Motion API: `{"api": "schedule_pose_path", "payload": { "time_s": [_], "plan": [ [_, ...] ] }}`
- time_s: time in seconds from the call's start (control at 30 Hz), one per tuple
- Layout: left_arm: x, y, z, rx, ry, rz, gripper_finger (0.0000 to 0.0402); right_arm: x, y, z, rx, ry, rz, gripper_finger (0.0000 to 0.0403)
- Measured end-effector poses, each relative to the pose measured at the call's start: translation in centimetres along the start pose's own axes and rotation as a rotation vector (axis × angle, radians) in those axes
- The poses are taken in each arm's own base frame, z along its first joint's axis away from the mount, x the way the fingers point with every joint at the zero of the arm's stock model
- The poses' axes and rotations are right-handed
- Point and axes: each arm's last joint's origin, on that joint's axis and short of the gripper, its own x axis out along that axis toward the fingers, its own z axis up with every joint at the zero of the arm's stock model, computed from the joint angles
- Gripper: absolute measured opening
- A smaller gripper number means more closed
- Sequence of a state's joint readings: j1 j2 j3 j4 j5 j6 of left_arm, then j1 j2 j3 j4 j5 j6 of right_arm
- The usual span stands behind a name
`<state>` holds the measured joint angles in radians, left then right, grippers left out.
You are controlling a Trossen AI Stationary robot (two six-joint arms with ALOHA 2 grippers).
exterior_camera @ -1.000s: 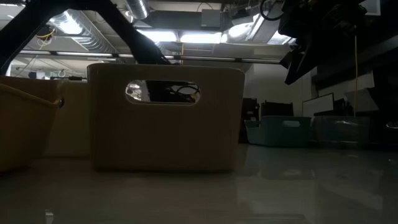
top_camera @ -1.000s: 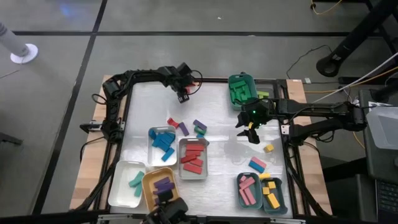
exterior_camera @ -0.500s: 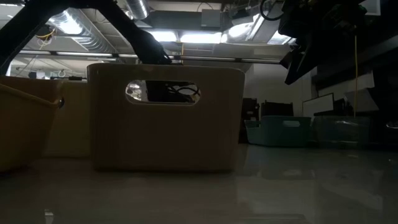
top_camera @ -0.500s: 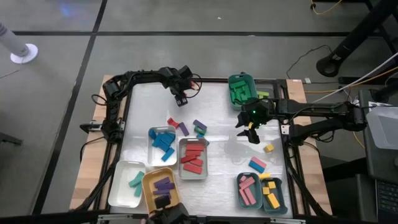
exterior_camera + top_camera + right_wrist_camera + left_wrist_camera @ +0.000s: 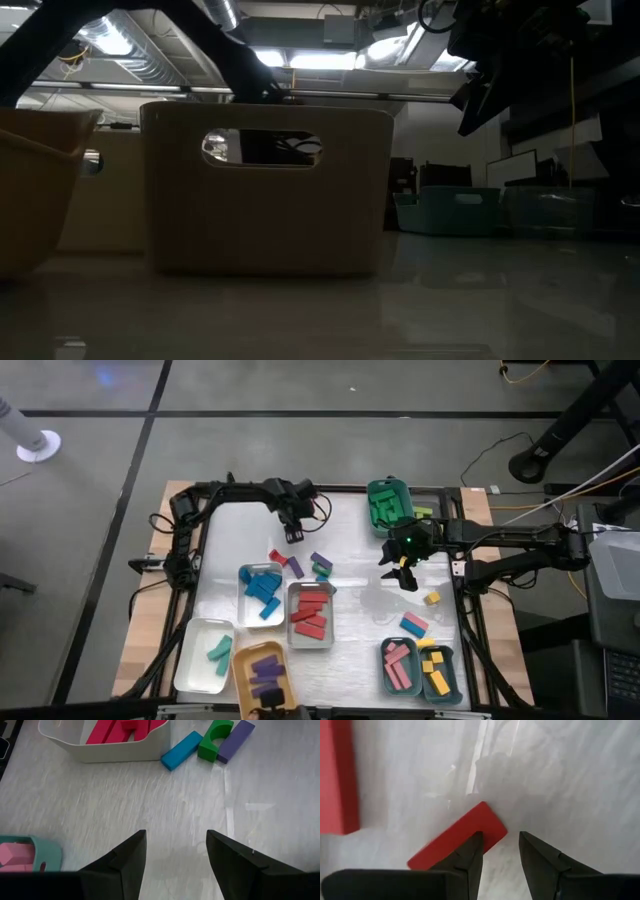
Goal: Sort blocks
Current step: Adjust the red block on the table, then put the red block into the gray bin
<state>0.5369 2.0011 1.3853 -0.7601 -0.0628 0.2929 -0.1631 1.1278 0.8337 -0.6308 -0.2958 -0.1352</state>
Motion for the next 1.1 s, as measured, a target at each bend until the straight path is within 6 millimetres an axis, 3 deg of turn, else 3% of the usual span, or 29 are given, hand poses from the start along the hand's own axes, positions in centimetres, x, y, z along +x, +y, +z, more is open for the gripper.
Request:
{"api": "schedule_pose_path", "payload": {
  "time_s": [0.33,0.5,0.73,1.1],
  "plan": [
    [-0.1,-0.8,0.4,0.134,0.008,0.079,0.0113,0.0,0.0,0.0,0.000,0.000,0.000,0.0207],
    [0.0,-0.1,0.2,0.187,0.019,0.107,0.0113,0.0,0.0,0.0,0.000,0.000,0.000,0.0207],
    [-0.1,1.4,0.2,0.122,-0.006,0.149,0.0114,0.0,0.0,0.0,0.000,0.000,0.000,0.0207],
    [-3.8,0.6,0.5,0.165,-0.086,0.214,0.0114,0.0,0.0,0.0,0.000,0.000,0.000,0.0207]
  ]
}}
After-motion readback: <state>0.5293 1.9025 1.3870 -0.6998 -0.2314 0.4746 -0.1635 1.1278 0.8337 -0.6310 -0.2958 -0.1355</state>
